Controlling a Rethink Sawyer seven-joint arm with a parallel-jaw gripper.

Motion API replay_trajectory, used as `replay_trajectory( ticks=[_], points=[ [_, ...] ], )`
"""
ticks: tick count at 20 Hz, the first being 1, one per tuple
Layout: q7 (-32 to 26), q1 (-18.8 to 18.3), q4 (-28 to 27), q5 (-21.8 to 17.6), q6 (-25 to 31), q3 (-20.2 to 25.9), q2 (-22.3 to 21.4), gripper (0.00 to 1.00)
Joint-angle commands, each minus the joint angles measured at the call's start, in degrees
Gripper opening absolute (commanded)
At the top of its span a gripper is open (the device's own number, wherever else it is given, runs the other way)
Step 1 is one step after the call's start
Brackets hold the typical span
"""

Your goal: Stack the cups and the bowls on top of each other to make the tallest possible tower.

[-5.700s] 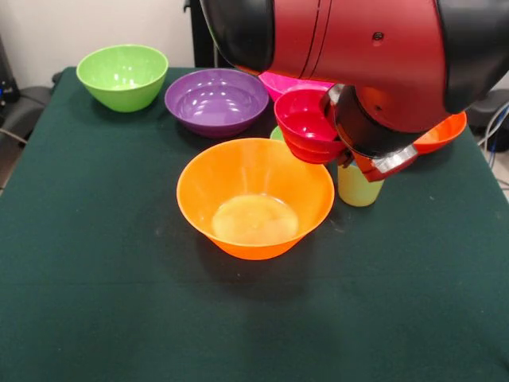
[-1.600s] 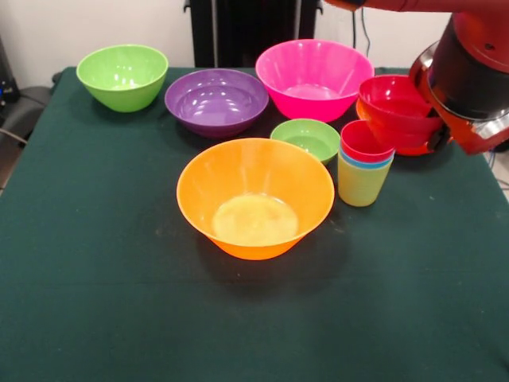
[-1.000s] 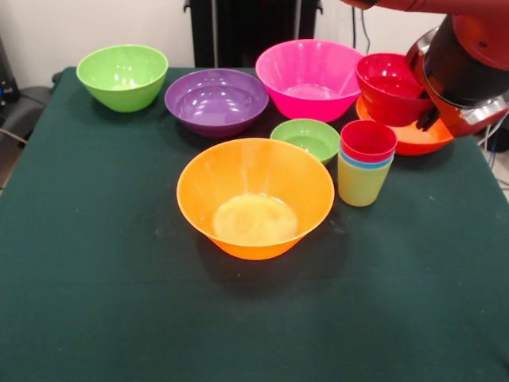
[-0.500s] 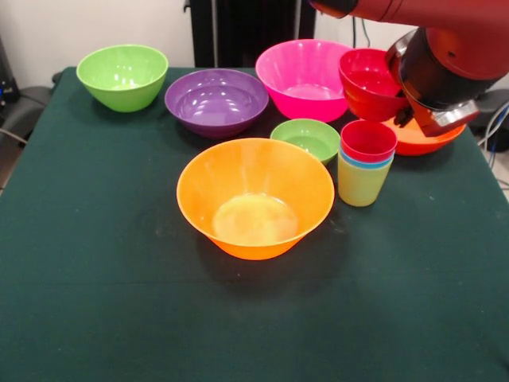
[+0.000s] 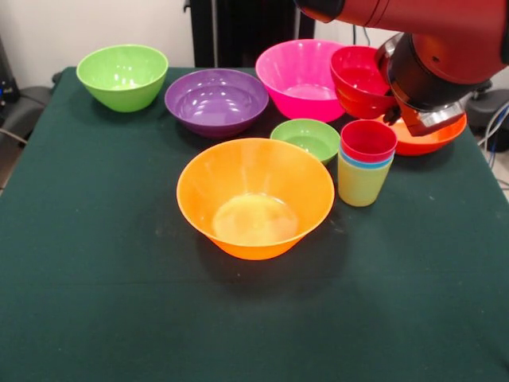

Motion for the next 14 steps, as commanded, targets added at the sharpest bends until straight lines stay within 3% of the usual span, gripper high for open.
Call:
replay_trajectory(
  ticks=[1,14],
  points=[
    [3.99,-0.25,4.76,-2.15,-6.59,2.08,0.88,0.00],
    [4.69,-0.03,4.66,-1.18,-11.08,2.50,1.53,0.00]
  ],
)
